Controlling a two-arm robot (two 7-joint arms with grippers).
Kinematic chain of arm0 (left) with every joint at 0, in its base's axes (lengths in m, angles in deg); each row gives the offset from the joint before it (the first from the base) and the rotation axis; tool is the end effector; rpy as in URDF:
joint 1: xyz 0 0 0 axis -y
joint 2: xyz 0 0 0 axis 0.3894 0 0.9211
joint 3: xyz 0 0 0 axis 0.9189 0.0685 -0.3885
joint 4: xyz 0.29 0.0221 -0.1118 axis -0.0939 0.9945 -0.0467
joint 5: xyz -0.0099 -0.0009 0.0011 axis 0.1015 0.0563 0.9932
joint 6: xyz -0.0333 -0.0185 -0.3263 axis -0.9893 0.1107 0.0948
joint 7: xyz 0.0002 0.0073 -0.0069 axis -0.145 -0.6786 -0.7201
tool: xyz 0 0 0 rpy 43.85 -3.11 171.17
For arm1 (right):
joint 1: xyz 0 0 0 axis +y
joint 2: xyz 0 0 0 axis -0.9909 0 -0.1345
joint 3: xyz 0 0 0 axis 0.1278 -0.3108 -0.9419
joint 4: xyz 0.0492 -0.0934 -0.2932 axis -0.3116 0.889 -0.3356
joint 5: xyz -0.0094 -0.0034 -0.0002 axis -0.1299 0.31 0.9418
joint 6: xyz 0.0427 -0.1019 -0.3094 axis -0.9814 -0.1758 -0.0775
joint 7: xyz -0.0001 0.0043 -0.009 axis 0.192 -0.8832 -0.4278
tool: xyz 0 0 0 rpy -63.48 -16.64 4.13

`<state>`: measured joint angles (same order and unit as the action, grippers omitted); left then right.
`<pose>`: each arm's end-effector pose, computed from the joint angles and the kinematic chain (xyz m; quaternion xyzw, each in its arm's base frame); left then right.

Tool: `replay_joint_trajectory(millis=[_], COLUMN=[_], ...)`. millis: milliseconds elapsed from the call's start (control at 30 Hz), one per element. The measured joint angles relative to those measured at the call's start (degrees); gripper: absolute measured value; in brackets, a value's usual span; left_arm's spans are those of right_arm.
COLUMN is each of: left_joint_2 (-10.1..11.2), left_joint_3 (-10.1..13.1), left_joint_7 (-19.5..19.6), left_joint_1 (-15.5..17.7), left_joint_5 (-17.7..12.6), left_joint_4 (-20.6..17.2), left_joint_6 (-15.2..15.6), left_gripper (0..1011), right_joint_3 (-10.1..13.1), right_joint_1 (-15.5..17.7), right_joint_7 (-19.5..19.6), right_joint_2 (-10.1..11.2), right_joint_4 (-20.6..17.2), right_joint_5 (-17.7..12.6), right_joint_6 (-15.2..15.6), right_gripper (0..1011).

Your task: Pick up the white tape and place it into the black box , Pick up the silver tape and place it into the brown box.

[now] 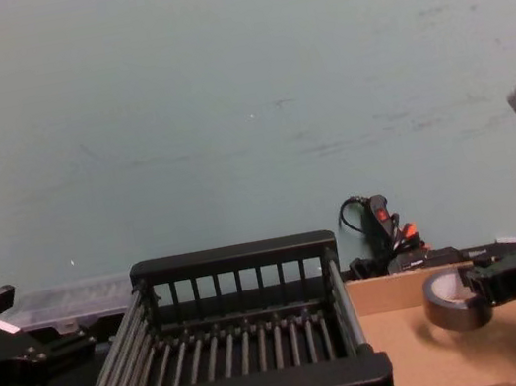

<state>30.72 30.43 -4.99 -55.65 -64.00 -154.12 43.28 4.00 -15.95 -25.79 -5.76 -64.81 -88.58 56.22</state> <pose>0.3802 0.0895 -0.3234 0.1415 -0.1325 0.5798 0.7913 0.4634 -0.0117 -0.3146 -0.1545 0.0485 -0.5578 0.8140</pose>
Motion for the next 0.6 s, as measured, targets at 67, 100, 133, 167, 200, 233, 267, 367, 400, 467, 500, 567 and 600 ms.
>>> replay_joint_trajectory(millis=[67, 100, 133, 167, 200, 233, 267, 367, 400, 467, 500, 567, 600], left_joint_2=[0.0, 0.0, 0.0, 0.0, 0.0, 0.0, 0.0, 0.0, 0.0, 0.0, 0.0, 0.0, 0.0], left_joint_3=[0.0, 0.0, 0.0, 0.0, 0.0, 0.0, 0.0, 0.0, 0.0, 0.0, 0.0, 0.0, 0.0], left_joint_7=[0.0, 0.0, 0.0, 0.0, 0.0, 0.0, 0.0, 0.0, 0.0, 0.0, 0.0, 0.0, 0.0], left_joint_1=[0.0, 0.0, 0.0, 0.0, 0.0, 0.0, 0.0, 0.0, 0.0, 0.0, 0.0, 0.0, 0.0], left_joint_5=[0.0, 0.0, 0.0, 0.0, 0.0, 0.0, 0.0, 0.0, 0.0, 0.0, 0.0, 0.0, 0.0], left_joint_4=[0.0, 0.0, 0.0, 0.0, 0.0, 0.0, 0.0, 0.0, 0.0, 0.0, 0.0, 0.0, 0.0], left_joint_6=[0.0, 0.0, 0.0, 0.0, 0.0, 0.0, 0.0, 0.0, 0.0, 0.0, 0.0, 0.0, 0.0], left_gripper=[1001, 1001, 1001, 1001, 1001, 1001, 1001, 1001, 1001, 1001, 1001, 1002, 1001], right_joint_3=[0.0, 0.0, 0.0, 0.0, 0.0, 0.0, 0.0, 0.0, 0.0, 0.0, 0.0, 0.0, 0.0], right_joint_1=[0.0, 0.1, 0.1, 0.1, 0.1, 0.2, 0.2, 0.2, 0.2, 0.3, 0.3, 0.3, 0.3], right_joint_7=[0.0, 0.0, 0.0, 0.0, 0.0, -0.1, -0.1, -0.1, -0.1, -0.1, -0.2, -0.2, -0.2], right_joint_2=[0.0, 0.1, 0.1, 0.1, 0.1, 0.1, 0.2, 0.2, 0.2, 0.2, 0.2, 0.2, 0.2], right_joint_4=[-0.1, -0.2, -0.2, -0.3, -0.3, -0.3, -0.4, -0.5, -0.5, -0.5, -0.6, -0.6, -0.6], right_joint_5=[0.0, -0.1, -0.1, -0.1, -0.1, -0.1, -0.2, -0.3, -0.3, -0.3, -0.3, -0.3, -0.4], right_joint_6=[0.0, 0.0, 0.0, 0.0, 0.0, 0.0, 0.0, 0.1, 0.1, 0.1, 0.1, 0.1, 0.1], right_gripper=[143, 143, 143, 143, 145, 145, 160, 227, 280, 338, 360, 418, 478])
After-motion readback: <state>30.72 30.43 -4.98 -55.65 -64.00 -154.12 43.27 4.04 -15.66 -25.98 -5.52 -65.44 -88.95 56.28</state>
